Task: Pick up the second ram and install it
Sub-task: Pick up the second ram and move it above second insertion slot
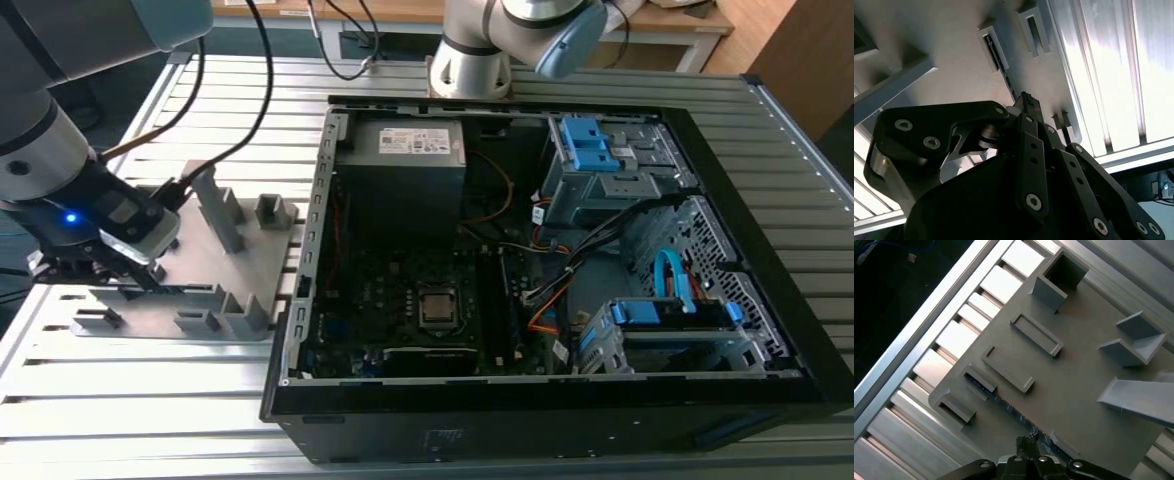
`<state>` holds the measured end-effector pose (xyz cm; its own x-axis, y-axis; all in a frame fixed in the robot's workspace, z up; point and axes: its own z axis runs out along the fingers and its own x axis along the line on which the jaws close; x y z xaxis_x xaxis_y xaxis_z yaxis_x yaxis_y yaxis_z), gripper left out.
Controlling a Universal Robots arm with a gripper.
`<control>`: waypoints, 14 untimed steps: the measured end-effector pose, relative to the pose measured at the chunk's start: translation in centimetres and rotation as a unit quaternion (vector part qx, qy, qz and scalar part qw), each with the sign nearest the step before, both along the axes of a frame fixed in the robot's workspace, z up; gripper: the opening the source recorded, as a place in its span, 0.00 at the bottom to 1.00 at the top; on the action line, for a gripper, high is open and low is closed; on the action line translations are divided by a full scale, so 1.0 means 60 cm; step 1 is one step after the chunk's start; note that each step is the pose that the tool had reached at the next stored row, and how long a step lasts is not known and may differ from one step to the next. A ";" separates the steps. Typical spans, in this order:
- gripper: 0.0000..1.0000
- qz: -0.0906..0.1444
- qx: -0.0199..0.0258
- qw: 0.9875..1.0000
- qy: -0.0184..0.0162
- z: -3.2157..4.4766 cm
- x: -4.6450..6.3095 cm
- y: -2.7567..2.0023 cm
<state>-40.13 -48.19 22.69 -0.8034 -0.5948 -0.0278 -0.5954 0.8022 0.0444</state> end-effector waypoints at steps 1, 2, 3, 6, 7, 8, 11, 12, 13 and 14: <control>0.10 0.003 0.000 1.000 0.000 0.000 0.000 0.0000; 0.10 0.007 0.000 1.000 0.000 0.000 0.000 0.0000; 0.10 0.010 0.000 1.000 0.000 0.000 0.000 0.0000; 0.10 0.017 0.000 1.000 0.000 0.000 0.000 0.0000; 0.10 0.020 0.000 1.000 0.000 0.000 0.000 0.0000; 0.10 0.021 0.000 1.000 0.000 0.000 0.000 0.0000; 0.10 0.028 0.000 1.000 0.000 0.000 0.000 0.0000; 0.10 0.030 0.000 1.000 0.000 0.000 0.000 0.0000; 0.10 0.032 0.000 0.999 0.000 0.000 0.000 0.0000; 0.10 0.034 0.000 0.999 0.000 0.000 0.000 0.0000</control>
<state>-40.13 -48.19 22.69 -0.7615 -0.6476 -0.0278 -0.6482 0.7602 0.0445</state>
